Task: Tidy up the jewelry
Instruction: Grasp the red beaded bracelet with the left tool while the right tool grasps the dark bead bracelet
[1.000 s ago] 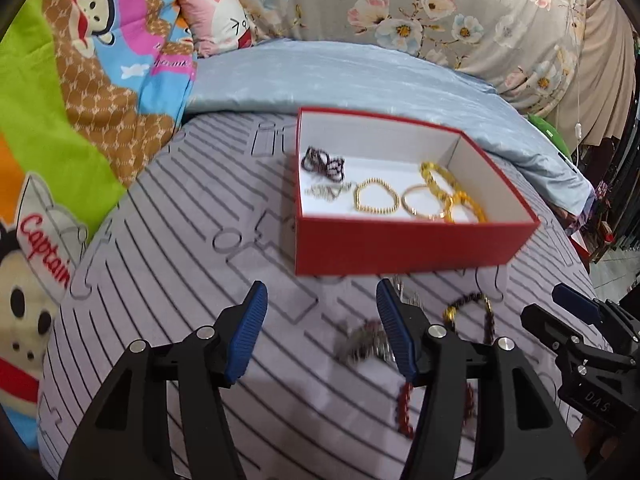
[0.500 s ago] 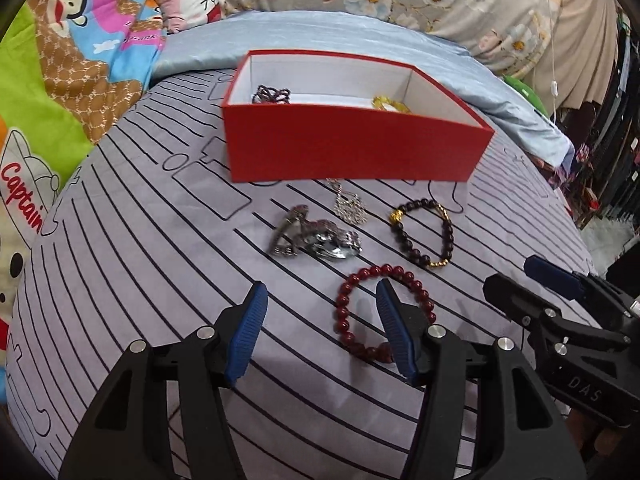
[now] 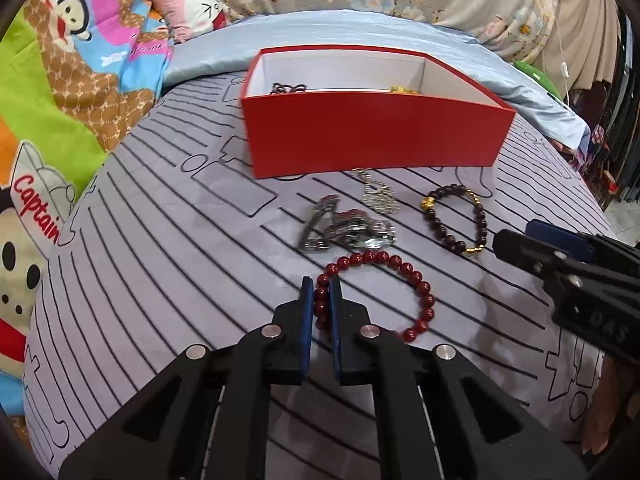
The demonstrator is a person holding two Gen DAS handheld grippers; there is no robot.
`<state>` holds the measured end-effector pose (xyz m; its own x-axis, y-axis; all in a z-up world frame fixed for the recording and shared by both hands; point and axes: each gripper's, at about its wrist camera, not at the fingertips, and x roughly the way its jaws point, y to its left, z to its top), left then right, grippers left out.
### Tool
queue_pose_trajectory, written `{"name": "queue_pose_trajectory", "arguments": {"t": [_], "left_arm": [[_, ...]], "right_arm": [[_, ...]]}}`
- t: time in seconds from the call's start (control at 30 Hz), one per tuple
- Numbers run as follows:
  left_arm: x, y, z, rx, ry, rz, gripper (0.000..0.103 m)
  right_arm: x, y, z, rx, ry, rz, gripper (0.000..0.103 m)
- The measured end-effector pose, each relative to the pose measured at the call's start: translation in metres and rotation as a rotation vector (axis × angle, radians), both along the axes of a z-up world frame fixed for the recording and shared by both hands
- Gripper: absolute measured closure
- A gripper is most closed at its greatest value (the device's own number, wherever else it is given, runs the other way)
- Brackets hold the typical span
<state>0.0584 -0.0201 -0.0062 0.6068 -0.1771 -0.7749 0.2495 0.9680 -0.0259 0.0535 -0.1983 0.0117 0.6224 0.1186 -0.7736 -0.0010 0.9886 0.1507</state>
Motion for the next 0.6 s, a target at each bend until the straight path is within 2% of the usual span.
{"name": "queue_pose_trajectory", "arguments": {"t": [0.23,0.43,0.6], "left_arm": [[-0.001,0.008,0.0,-0.026,0.001,0.017,0.095],[0.0,0.011,0.0,-0.048,0.006,0.018,0.095],[0.0,0.011,0.0,-0.054,0.007,0.017,0.095]], "right_arm": [[0.021,0.01,-0.008,-0.003,0.026,-0.008,0.069],[0.024,0.021,-0.011,-0.093,0.013,-0.013,0.071],[0.024,0.019,-0.011,-0.123,0.014,-0.025,0.085]]}}
